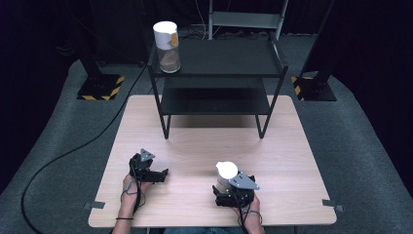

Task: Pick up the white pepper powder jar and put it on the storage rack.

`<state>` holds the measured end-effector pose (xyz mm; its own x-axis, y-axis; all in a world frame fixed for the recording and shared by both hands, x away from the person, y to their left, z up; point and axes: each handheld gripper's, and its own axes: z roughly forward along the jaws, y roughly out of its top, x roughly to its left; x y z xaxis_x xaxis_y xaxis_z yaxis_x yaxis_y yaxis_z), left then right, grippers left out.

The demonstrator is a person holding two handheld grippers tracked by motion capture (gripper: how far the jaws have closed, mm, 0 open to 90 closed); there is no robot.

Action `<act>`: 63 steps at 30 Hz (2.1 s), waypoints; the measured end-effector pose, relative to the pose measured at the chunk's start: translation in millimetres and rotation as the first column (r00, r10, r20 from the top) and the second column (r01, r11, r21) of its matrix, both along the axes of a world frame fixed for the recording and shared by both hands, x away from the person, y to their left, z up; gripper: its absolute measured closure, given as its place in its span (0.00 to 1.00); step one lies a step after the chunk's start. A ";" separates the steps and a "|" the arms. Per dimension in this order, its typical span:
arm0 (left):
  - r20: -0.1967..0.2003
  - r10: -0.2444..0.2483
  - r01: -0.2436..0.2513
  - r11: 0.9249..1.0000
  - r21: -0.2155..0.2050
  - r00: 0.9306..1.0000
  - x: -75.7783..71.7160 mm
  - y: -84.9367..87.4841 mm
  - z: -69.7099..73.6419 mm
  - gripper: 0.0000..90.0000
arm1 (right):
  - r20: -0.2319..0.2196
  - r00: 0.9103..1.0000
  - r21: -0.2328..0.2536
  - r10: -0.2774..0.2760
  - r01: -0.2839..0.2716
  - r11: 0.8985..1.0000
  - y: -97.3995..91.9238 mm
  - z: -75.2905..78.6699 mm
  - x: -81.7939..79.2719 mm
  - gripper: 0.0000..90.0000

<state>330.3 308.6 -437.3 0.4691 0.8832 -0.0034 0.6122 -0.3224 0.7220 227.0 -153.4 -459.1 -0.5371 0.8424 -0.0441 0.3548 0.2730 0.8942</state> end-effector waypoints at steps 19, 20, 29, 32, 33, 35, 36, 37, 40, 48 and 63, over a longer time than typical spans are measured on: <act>-0.001 -0.003 0.003 1.000 -0.001 1.000 0.4 0.3 0.0 0.00 | -0.001 1.000 0.059 0.002 -0.002 0.998 -11.5 -0.1 0.5 0.33; 0.000 -0.003 0.003 1.000 -0.002 1.000 0.3 0.2 -0.1 0.00 | 0.001 1.000 0.058 -0.003 0.003 0.998 -12.2 1.1 -0.1 0.33; 0.000 -0.003 0.003 1.000 -0.002 1.000 0.3 0.2 -0.1 0.00 | 0.006 1.000 0.047 -0.029 0.028 0.998 -21.8 16.1 0.0 0.33; 0.000 -0.003 0.003 1.000 -0.001 1.000 0.4 0.3 0.0 0.00 | 0.008 0.999 0.042 -0.034 0.033 0.999 -24.7 20.3 0.7 0.33; 0.000 -0.003 0.003 1.000 -0.001 1.000 0.4 0.3 0.0 0.00 | 0.008 0.999 0.042 -0.034 0.033 0.999 -24.7 20.3 0.7 0.33; 0.000 -0.003 0.003 1.000 -0.002 1.000 0.3 0.2 -0.1 0.00 | 0.007 0.999 0.038 -0.044 0.044 0.998 -28.0 24.4 1.7 0.33; 0.000 -0.003 0.003 1.000 -0.002 1.000 0.3 0.3 -0.1 0.00 | 0.008 0.999 0.037 -0.047 0.047 0.998 -28.8 25.1 1.8 0.33; 0.000 -0.003 0.003 1.000 -0.002 1.000 0.3 0.3 -0.1 0.00 | 0.006 0.999 0.037 -0.051 0.050 0.998 -29.9 26.4 2.0 0.33; 0.000 -0.003 0.003 1.000 -0.002 1.000 0.3 0.2 -0.1 0.00 | 0.010 0.998 0.036 -0.059 0.058 0.998 -34.2 29.7 2.1 0.33; -0.001 -0.003 0.003 1.000 -0.001 1.000 0.4 0.2 0.0 0.00 | 0.021 0.995 0.036 -0.093 0.092 0.995 -42.7 36.4 2.6 0.33; 0.000 -0.003 0.003 1.000 -0.001 1.000 0.3 0.2 -0.1 0.00 | 0.046 0.992 0.035 -0.120 0.119 0.992 -51.5 50.7 8.2 0.33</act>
<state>330.6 308.8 -437.4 0.4713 0.8819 -0.0048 0.6115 -0.3229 0.7223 235.2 -204.9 -408.4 -0.4305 0.9017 -0.0394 0.3398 0.2023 0.9185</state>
